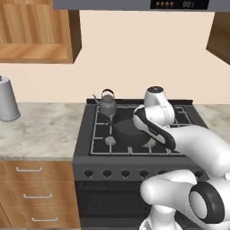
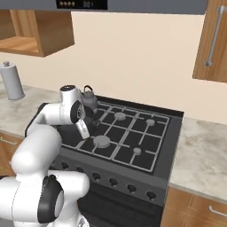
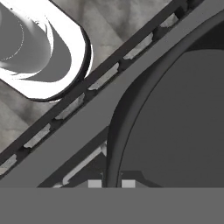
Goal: Pick the kettle from the cabinet and place it on a stove burner. Then pick the pot from the counter and place it on another stove burner. Finally, turn both burners on.
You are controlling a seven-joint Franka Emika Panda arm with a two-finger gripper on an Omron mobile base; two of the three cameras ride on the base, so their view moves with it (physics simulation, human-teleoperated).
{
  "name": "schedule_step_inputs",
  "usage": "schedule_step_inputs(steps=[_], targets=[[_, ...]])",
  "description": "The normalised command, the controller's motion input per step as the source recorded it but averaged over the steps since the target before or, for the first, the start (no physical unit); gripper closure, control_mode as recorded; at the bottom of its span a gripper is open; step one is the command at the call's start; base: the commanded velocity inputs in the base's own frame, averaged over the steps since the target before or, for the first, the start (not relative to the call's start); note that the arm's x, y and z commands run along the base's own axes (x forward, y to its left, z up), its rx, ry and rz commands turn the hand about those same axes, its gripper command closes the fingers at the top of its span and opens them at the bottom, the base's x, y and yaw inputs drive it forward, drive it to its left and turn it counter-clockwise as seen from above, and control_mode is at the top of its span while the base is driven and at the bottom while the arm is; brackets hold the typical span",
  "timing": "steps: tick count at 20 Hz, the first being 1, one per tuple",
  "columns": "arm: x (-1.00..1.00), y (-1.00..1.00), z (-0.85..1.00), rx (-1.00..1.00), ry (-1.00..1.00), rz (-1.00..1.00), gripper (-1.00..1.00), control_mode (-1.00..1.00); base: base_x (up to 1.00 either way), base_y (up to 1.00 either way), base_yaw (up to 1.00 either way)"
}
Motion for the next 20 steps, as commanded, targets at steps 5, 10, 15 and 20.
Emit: schedule_step_inputs(steps=[5, 10, 15, 20], targets=[[0.00, 0.00, 0.00, 0.00, 0.00, 0.00, 1.00, 1.00, 0.23, -0.44, 0.18], [0.00, 0.00, 0.00, 0.00, 0.00, 0.00, 1.00, 1.00, 0.18, -0.41, 0.16], [0.00, 0.00, 0.00, 0.00, 0.00, 0.00, 1.00, -1.00, 0.10, -0.25, 0.08], [0.00, 0.00, 0.00, 0.00, 0.00, 0.00, 1.00, -1.00, 0.00, 0.00, 0.00]])
